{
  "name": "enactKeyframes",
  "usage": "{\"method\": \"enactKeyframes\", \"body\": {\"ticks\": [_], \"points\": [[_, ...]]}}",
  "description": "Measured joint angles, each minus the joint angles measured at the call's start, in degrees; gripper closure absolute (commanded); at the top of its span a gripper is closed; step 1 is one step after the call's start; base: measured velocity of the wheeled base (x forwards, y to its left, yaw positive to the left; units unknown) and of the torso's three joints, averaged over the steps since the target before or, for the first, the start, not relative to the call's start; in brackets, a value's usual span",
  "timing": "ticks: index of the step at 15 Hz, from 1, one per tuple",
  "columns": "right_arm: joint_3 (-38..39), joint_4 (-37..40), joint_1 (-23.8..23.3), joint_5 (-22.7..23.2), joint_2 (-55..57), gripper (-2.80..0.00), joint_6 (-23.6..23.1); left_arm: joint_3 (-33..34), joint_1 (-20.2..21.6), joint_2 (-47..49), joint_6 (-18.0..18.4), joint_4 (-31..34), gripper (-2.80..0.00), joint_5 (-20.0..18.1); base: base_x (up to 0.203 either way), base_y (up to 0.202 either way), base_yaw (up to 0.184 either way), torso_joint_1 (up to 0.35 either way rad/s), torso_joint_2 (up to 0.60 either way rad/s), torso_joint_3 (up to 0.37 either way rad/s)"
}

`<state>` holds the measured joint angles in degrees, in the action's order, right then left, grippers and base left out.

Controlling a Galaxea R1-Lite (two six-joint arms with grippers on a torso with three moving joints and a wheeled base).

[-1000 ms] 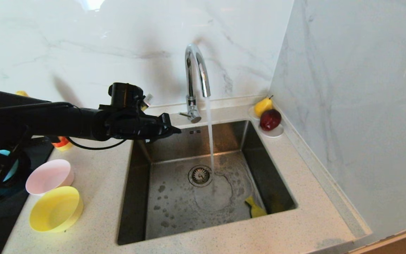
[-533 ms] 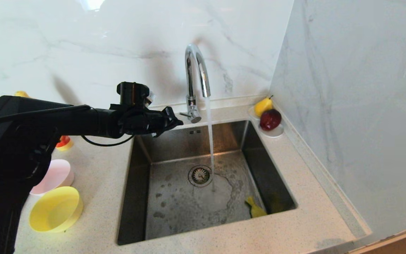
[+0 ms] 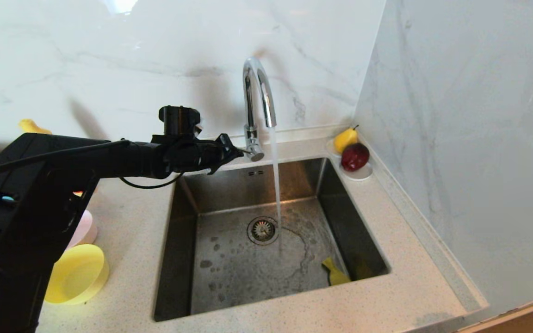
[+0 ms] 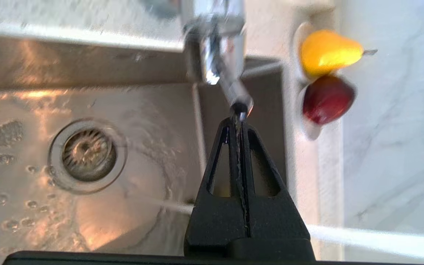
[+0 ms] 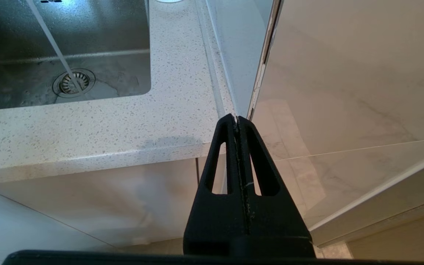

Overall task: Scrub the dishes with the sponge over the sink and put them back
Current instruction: Turn off the faucet

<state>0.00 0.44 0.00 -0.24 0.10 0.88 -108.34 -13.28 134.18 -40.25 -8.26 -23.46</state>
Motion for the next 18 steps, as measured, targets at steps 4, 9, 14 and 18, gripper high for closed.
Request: {"method": "enactKeyframes", "body": {"ticks": [4, 9, 14, 18], "points": [[0.00, 0.00, 0.00, -0.02, 0.00, 0.00, 0.00, -1.28, -0.06, 1.72, -2.49, -5.40, 0.00, 0.04, 0.000, 0.000, 0.000, 0.000, 0.00, 0.000], [0.00, -0.02, 0.00, -0.02, 0.00, 0.00, 0.02, -1.34, 0.02, 4.06, -2.71, -7.87, 0.00, 0.14, 0.000, 0.000, 0.000, 0.000, 0.00, 0.000], [0.00, 0.00, 0.00, -0.01, 0.00, 0.00, 0.02, -1.45, 0.18, 4.90, -4.03, -12.37, 0.00, 0.28, 0.000, 0.000, 0.000, 0.000, 0.00, 0.000], [0.00, 0.00, 0.00, 0.00, 0.00, 0.00, 0.00, -1.47, 0.42, 5.54, -4.12, -13.76, 0.00, 1.97, 0.000, 0.000, 0.000, 0.000, 0.00, 0.000]]}}
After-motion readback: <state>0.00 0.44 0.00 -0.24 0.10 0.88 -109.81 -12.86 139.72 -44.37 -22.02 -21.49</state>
